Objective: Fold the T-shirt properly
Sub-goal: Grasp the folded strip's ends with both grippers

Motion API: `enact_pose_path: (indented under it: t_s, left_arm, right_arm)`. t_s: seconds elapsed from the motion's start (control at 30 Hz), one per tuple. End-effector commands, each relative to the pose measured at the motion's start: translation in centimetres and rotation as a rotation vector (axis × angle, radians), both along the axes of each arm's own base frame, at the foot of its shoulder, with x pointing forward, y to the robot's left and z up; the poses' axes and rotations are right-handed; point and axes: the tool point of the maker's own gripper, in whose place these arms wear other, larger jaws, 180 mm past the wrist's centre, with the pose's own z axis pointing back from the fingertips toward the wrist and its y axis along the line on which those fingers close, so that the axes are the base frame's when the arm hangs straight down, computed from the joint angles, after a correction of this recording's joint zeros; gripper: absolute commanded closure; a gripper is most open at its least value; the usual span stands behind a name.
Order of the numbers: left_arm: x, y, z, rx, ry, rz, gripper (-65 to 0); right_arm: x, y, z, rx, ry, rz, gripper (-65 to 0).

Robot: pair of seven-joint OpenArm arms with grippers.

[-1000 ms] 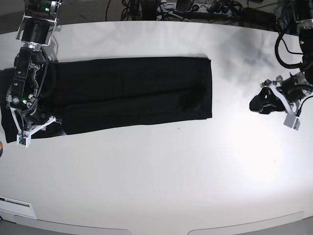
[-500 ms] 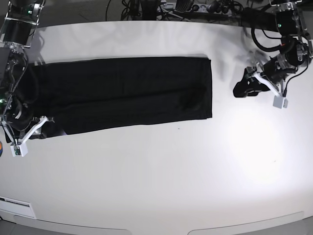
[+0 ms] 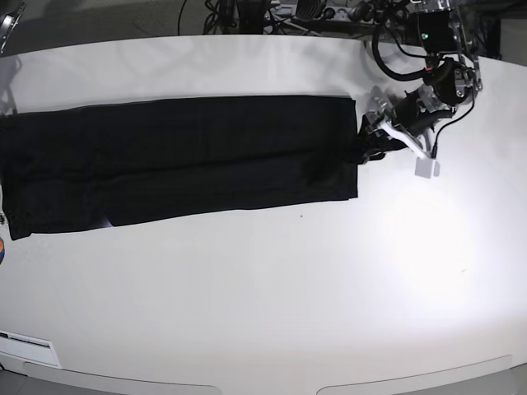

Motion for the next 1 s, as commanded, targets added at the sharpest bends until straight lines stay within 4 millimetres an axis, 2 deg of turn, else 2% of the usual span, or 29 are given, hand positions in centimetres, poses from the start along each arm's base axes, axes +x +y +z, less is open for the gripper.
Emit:
enact_pose_path:
  t_s: [0.0, 0.2, 0.37, 0.47, 0.5, 0.53, 0.57, 0.63, 0.67, 0.73, 0.8, 0.97]
  left_arm:
    - [0.5, -0.3, 0.4, 0.013, -0.014, -0.004, -36.9]
    - [2.1, -3.3, 0.7, 0.018, -0.041, -0.038, -36.9]
    - [1.9, -6.2, 0.7, -0.02, -0.04, -0.078, -36.9]
    - [1.8, -6.9, 0.4, -0.009, -0.035, -0.09, -36.8]
    - [1.9, -6.8, 0.4, -0.001, -0.039, -0.085, -35.2]
    - [2.0, -6.5, 0.3, 0.012, -0.044, -0.076, -30.3]
    - [2.2, -6.1, 0.1, 0.03, -0.037, -0.058, -22.9]
    - [2.6, -4.9, -0.6, 0.078, -0.012, 0.002, -3.2]
    - [2.9, -4.3, -0.7, 0.102, -0.014, 0.022, 0.0]
    - [3.3, -3.5, -0.6, 0.132, -0.025, 0.037, 0.0]
    - [3.7, -2.6, -0.4, 0.157, -0.041, 0.047, 0.0]
    - [4.4, 1.0, 0.0, 0.254, -0.057, 0.073, 0.0]
  right_arm:
    - [0.3, -0.7, 2.9, -0.03, -0.064, 0.003, -21.7]
    - [-0.2, -1.9, 4.6, -0.048, -0.078, -0.005, -21.7]
    - [-0.2, -1.8, 4.6, -0.043, -0.073, 0.0, -21.7]
    - [-0.2, -1.8, 4.6, -0.043, -0.074, -0.001, -21.7]
    - [-0.2, -1.8, 4.6, -0.043, -0.073, -0.002, -21.7]
    - [-0.2, -1.8, 4.6, -0.043, -0.073, -0.001, -21.7]
    - [-0.2, -1.8, 4.6, -0.043, -0.073, -0.001, -21.7]
    - [-0.2, -1.7, 4.6, -0.038, -0.075, 0.002, -21.7]
    - [-0.1, -1.5, 4.6, -0.028, -0.078, 0.009, -21.7]
    - [0.0, -0.6, 4.6, 0.012, -0.086, 0.043, -21.7]
    - [0.3, 1.2, 4.5, 0.076, -0.093, 0.12, -21.7]
    - [-0.3, 8.4, 3.5, 0.289, -0.095, 0.432, -20.5]
